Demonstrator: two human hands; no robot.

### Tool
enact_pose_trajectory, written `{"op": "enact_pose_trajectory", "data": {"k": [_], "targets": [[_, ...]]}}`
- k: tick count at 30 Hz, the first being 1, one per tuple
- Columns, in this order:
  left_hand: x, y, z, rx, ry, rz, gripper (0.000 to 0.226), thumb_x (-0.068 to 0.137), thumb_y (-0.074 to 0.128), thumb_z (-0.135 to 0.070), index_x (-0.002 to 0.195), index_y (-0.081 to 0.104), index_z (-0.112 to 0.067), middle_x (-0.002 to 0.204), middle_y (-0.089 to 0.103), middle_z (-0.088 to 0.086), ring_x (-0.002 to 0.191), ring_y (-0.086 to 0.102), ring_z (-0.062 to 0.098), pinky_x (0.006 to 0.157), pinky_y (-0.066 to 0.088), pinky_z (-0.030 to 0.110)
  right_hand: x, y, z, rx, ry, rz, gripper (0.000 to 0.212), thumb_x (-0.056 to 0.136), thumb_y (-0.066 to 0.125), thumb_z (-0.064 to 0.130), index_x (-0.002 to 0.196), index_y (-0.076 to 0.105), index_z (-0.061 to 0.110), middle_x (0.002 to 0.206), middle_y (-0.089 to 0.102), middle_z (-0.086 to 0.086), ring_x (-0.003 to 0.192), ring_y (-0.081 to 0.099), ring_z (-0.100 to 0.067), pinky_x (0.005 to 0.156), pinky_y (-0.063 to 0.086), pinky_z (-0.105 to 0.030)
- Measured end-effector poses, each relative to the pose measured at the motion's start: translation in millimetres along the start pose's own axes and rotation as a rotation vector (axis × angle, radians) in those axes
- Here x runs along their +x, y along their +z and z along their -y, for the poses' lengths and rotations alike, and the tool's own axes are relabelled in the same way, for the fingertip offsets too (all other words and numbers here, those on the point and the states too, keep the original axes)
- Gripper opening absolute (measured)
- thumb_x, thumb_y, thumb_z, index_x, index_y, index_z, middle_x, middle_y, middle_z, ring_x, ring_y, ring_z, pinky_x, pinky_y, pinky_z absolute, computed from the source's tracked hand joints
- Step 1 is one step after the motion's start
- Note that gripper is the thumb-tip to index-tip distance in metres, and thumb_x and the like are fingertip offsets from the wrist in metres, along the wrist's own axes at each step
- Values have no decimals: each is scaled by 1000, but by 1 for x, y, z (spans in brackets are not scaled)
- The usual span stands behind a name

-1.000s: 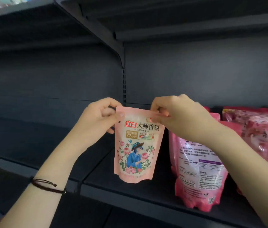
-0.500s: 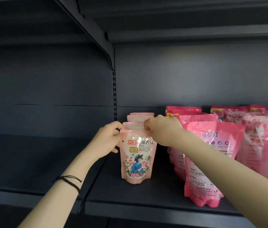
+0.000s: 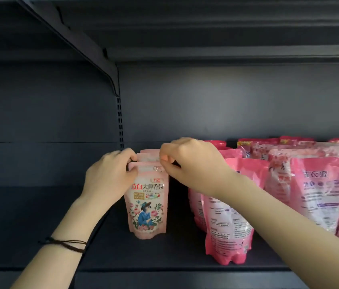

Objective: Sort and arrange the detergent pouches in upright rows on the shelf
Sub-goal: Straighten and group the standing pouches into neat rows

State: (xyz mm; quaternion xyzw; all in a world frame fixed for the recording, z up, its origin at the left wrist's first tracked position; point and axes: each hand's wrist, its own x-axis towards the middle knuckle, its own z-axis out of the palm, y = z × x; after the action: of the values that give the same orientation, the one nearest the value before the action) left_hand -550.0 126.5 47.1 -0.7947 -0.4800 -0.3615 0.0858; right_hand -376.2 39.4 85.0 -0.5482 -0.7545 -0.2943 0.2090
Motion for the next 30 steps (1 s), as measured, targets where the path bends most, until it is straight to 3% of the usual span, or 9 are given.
{"op": "enact_pose_trajectory", "data": {"k": [5,9,15,20,23,27,30], "targets": [[-9,-31,-58,41,149,-127,16,91,54,-35,104,59,-29,98,64,-12,95,58,13,65,44,30,-33,-37,-36,-65,36,-110,17,92,48,30,93,62,22,83,65,6,82,60,-20,73,47,-34],[-31,-37,-133,-16,255,-195,22,86,49,-40,99,61,-27,86,64,-13,87,59,14,62,42,29,-88,-66,-83,-40,144,-129,17,90,52,33,98,64,24,89,66,8,86,62,-20,68,42,-29],[-62,-10,-264,-54,345,-142,23,82,50,-49,93,61,-32,74,62,-14,79,60,13,61,46,30,-198,-110,-176,-102,271,-57,20,90,52,40,103,63,29,94,66,10,86,62,-19,61,42,-29],[-69,24,-368,-8,457,-44,41,83,34,-60,103,58,-33,89,65,-13,89,61,13,73,46,31,-269,-143,-244,-158,363,35,29,85,51,53,109,59,37,98,64,16,86,62,-14,60,44,-26],[-67,46,-414,-8,500,-16,43,82,35,-60,105,58,-32,87,63,-13,86,59,14,70,42,30,-300,-156,-278,-175,394,80,38,83,47,59,115,55,40,106,63,20,87,62,-10,62,42,-25],[-58,62,-461,-10,527,-27,39,82,39,-57,101,62,-32,89,67,-14,85,63,12,69,50,30,-327,-167,-320,-213,417,83,47,80,39,60,117,56,38,99,62,18,82,62,-12,59,38,-24],[-49,69,-488,-34,542,-37,44,81,34,-56,102,64,-32,95,68,-15,92,64,12,75,49,31,-341,-169,-346,-235,434,85,41,84,40,62,116,53,39,103,60,19,87,59,-9,64,48,-25]]}}
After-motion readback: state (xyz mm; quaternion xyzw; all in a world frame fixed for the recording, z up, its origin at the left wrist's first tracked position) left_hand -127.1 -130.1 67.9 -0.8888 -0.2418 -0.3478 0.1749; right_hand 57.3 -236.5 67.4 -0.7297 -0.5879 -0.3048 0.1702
